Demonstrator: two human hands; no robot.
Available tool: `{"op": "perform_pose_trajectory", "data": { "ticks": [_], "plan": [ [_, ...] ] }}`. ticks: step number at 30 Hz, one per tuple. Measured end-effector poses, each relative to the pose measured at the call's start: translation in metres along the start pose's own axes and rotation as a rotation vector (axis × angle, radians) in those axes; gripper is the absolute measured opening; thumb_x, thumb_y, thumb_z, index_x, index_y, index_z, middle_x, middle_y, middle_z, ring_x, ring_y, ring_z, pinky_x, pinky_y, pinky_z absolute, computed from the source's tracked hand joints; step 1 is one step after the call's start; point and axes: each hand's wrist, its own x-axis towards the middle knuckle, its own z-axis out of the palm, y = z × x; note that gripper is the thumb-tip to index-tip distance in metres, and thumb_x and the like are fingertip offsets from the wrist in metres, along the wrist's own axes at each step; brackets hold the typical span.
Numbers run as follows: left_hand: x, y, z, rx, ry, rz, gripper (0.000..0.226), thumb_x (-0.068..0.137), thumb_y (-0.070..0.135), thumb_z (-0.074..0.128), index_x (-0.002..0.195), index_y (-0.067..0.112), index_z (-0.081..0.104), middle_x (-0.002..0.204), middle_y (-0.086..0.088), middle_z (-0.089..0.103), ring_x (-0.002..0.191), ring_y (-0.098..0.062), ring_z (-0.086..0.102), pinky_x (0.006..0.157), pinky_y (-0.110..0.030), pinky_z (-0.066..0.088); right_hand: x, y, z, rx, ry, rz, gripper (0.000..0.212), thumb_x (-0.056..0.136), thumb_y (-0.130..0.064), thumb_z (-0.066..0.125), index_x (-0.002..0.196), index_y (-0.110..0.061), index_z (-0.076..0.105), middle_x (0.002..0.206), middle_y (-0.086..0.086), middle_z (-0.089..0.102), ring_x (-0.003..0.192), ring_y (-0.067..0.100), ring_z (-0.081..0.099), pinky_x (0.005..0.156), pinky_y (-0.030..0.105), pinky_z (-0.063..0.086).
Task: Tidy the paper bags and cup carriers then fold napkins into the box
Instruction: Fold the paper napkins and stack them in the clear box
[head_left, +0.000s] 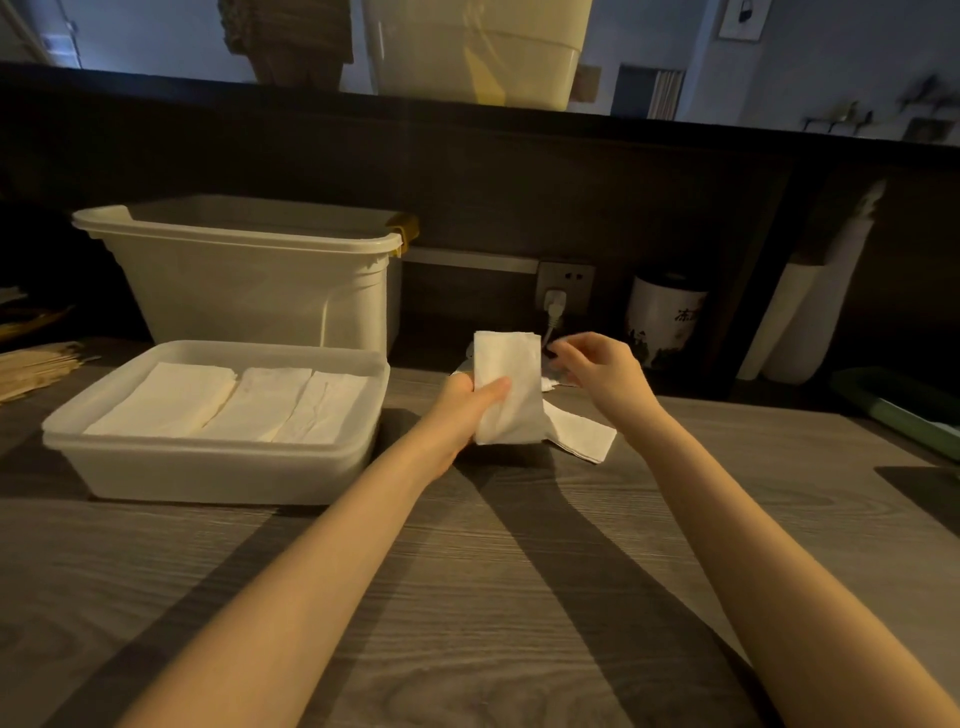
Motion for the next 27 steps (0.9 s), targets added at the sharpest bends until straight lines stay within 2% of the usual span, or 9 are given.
{"op": "perform_pose_trajectory", "data": {
  "ticks": [2,4,7,8,10,16,21,25,27],
  "plan": [
    [0.002,0.0,-0.005,-0.019,0.073,0.01,0.041,0.096,0.026,0.049,0.132,0.007,0.043,0.104,-0.001,0.058,0.093,-0.014,0.056,0.081,-0.03,0.05,0.002,0.015,-0.005,-0.248,-0.025,0.057,0.031,0.097,-0.03,0.05,0.114,-0.008,0.063,0.103,0.005,0.065,0.095,0.021,0.061,0.078,0.034,0.049],
    [0.005,-0.001,-0.01,-0.017,0.143,-0.003,0.041,0.096,0.027,0.048,0.131,0.005,0.043,0.12,-0.01,0.057,0.103,-0.021,0.056,0.081,-0.032,0.05,0.002,0.032,-0.006,-0.44,-0.161,0.136,0.038,0.095,-0.038,0.05,0.11,-0.006,0.064,0.11,0.016,0.064,0.101,0.031,0.058,0.083,0.042,0.048],
    [0.006,-0.002,-0.012,-0.016,0.192,-0.019,0.042,0.097,0.026,0.046,0.132,0.003,0.043,0.125,-0.013,0.054,0.109,-0.026,0.055,0.067,-0.023,0.048,-0.002,0.049,-0.002,-0.734,-0.322,0.195,0.055,0.09,-0.056,0.046,0.129,-0.018,0.055,0.137,0.017,0.042,0.125,0.034,0.038,0.098,0.041,0.038],
    [0.006,-0.002,-0.012,-0.009,0.208,-0.019,0.042,0.097,0.026,0.045,0.132,0.003,0.042,0.125,-0.012,0.054,0.108,-0.025,0.054,0.064,-0.021,0.047,-0.003,0.051,-0.001,-0.778,-0.329,0.201,0.062,0.088,-0.059,0.047,0.135,-0.019,0.049,0.142,0.017,0.035,0.129,0.035,0.032,0.102,0.042,0.035],
    [0.006,-0.003,-0.013,0.016,0.251,-0.022,0.041,0.097,0.027,0.045,0.131,0.003,0.043,0.124,-0.011,0.054,0.106,-0.024,0.054,0.066,-0.023,0.046,-0.004,0.05,0.001,-0.807,-0.324,0.17,0.07,0.084,-0.061,0.053,0.139,-0.018,0.043,0.143,0.015,0.033,0.13,0.034,0.031,0.103,0.041,0.034],
    [0.011,-0.005,-0.017,0.041,0.314,-0.023,0.037,0.097,0.026,0.046,0.126,0.003,0.047,0.124,-0.011,0.055,0.111,-0.026,0.054,0.075,-0.027,0.042,-0.002,0.041,0.0,-0.573,-0.372,0.194,0.074,0.078,-0.041,0.072,0.139,-0.012,0.039,0.13,0.008,0.053,0.113,0.024,0.054,0.088,0.031,0.048],
    [0.013,-0.005,-0.016,0.025,0.3,-0.02,0.037,0.097,0.026,0.046,0.126,0.002,0.047,0.126,-0.013,0.054,0.112,-0.027,0.054,0.079,-0.029,0.042,-0.001,0.028,-0.001,-0.43,-0.316,0.133,0.04,0.091,-0.032,0.059,0.124,-0.01,0.054,0.114,0.008,0.061,0.092,0.017,0.056,0.075,0.027,0.047],
    [0.013,-0.005,-0.015,-0.054,0.309,-0.055,0.038,0.098,0.026,0.043,0.13,0.005,0.044,0.124,-0.013,0.054,0.108,-0.027,0.054,0.08,-0.031,0.045,0.001,0.007,-0.002,-0.085,-0.163,0.118,0.038,0.094,-0.031,0.054,0.127,-0.011,0.049,0.102,-0.001,0.055,0.083,0.011,0.055,0.063,0.02,0.043],
    [0.013,-0.005,-0.014,-0.144,0.286,-0.11,0.037,0.098,0.028,0.043,0.13,0.009,0.043,0.117,-0.012,0.054,0.104,-0.026,0.054,0.088,-0.037,0.048,0.0,-0.003,-0.002,0.086,-0.121,0.1,0.038,0.095,-0.03,0.053,0.128,-0.013,0.048,0.101,-0.003,0.057,0.079,0.005,0.054,0.06,0.017,0.041]
  ]
}}
